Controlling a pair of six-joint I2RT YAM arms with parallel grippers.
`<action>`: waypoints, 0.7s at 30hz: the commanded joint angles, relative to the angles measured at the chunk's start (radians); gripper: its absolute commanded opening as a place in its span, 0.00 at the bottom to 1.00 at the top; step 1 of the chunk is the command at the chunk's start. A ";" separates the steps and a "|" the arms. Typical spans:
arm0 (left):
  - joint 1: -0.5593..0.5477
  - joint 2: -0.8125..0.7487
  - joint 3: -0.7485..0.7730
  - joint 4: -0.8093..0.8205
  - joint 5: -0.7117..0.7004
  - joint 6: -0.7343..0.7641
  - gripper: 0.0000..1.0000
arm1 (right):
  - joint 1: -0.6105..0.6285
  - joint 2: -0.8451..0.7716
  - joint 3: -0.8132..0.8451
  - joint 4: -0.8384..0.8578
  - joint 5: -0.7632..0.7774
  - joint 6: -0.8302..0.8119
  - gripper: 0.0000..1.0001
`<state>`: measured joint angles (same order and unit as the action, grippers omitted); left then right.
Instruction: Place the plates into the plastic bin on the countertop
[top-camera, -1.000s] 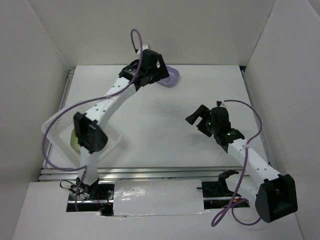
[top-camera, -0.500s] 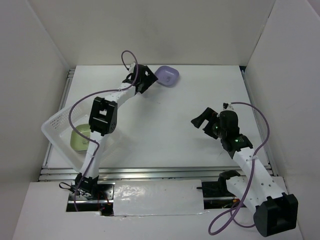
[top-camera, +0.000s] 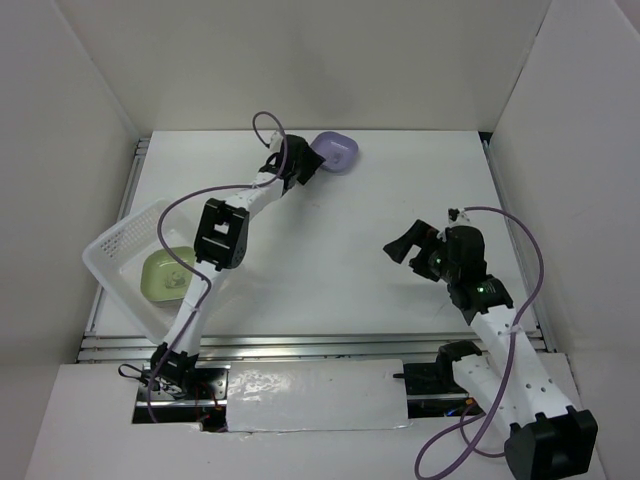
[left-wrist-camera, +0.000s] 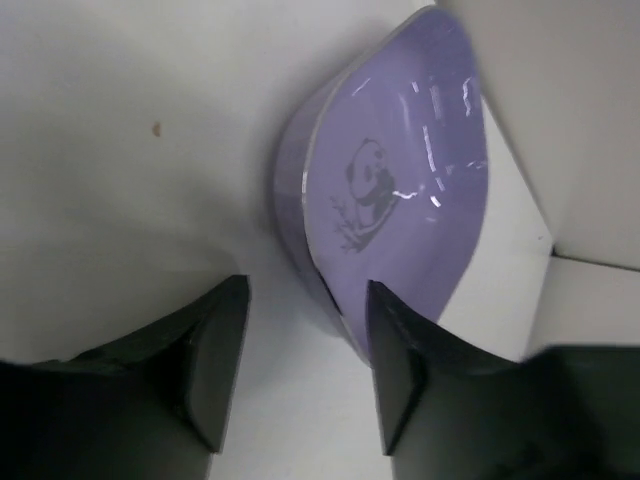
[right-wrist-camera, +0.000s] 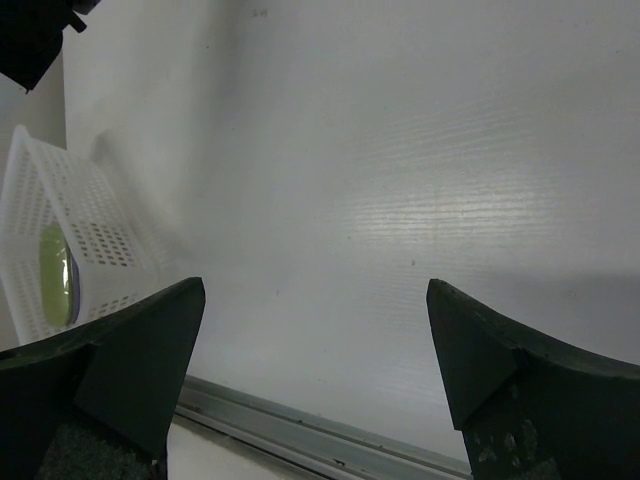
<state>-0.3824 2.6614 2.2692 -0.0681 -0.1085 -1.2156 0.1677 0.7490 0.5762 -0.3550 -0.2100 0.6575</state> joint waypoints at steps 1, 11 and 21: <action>0.000 0.054 -0.005 -0.033 -0.030 -0.035 0.59 | -0.019 -0.040 0.039 -0.025 -0.028 -0.032 1.00; -0.010 -0.090 -0.195 0.111 -0.069 0.036 0.00 | -0.040 -0.086 0.022 -0.018 -0.057 -0.032 1.00; -0.090 -0.685 -0.460 -0.079 -0.137 0.289 0.00 | -0.046 -0.062 0.016 -0.012 -0.055 -0.048 1.00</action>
<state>-0.4385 2.2242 1.8160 -0.0746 -0.1802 -1.0374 0.1299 0.6872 0.5770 -0.3824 -0.2558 0.6365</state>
